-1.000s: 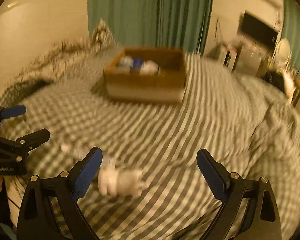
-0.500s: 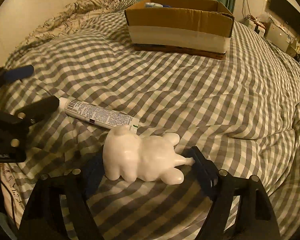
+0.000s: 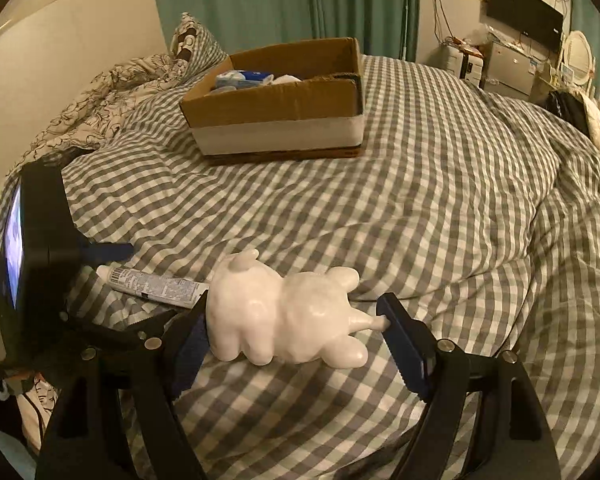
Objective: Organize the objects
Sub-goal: 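Grasp the toothpaste tube with left tool while right tool grasps the white figurine, then carry the toothpaste tube and figurine over the box and drop inside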
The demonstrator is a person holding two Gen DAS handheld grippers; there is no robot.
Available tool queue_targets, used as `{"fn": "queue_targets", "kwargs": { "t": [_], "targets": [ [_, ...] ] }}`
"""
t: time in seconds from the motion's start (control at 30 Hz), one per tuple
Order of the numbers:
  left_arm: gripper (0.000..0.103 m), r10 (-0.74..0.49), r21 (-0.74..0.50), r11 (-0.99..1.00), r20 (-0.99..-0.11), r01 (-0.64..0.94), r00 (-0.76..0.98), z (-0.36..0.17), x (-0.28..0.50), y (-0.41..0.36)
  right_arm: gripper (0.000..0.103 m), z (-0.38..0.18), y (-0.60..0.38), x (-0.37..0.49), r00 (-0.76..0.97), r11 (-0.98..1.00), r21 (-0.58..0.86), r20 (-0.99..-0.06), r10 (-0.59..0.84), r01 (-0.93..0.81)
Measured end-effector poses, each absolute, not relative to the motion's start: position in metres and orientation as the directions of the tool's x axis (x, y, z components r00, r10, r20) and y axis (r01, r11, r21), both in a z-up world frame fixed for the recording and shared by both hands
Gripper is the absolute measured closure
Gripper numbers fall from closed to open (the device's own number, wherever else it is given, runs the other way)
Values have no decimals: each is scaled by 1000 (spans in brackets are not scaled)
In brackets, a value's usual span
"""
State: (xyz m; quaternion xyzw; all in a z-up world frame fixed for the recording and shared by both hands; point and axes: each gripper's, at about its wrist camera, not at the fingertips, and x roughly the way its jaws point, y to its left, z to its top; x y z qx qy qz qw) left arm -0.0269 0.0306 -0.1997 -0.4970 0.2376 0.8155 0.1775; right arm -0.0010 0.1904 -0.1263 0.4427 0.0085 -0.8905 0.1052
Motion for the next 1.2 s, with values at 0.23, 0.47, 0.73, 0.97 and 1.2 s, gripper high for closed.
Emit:
{"fn": "queue_targets", "kwargs": {
  "t": [0.23, 0.47, 0.73, 0.97, 1.2],
  "targets": [
    [81, 100, 143, -853, -899, -501, -426, -186, -24, 24, 23, -127, 194, 2, -589, -976, 87, -786, -189, 199],
    [81, 190, 73, -871, -862, -487, -469, -141, -23, 20, 23, -113, 199, 0, -612, -977, 92, -767, -192, 192],
    [81, 222, 36, -913, -792, -407, -568, -78, -69, 10, 24, -46, 196, -36, -713, -966, 41, -667, -215, 254],
    [81, 221, -16, -950, -739, -311, -637, -35, -144, 3, 23, 18, 190, -102, -798, -960, -24, -561, -218, 279],
    [81, 202, -38, -968, -709, -250, -676, -31, -224, 6, 24, 26, 177, -181, -814, -958, -43, -538, -217, 284]
  ]
}}
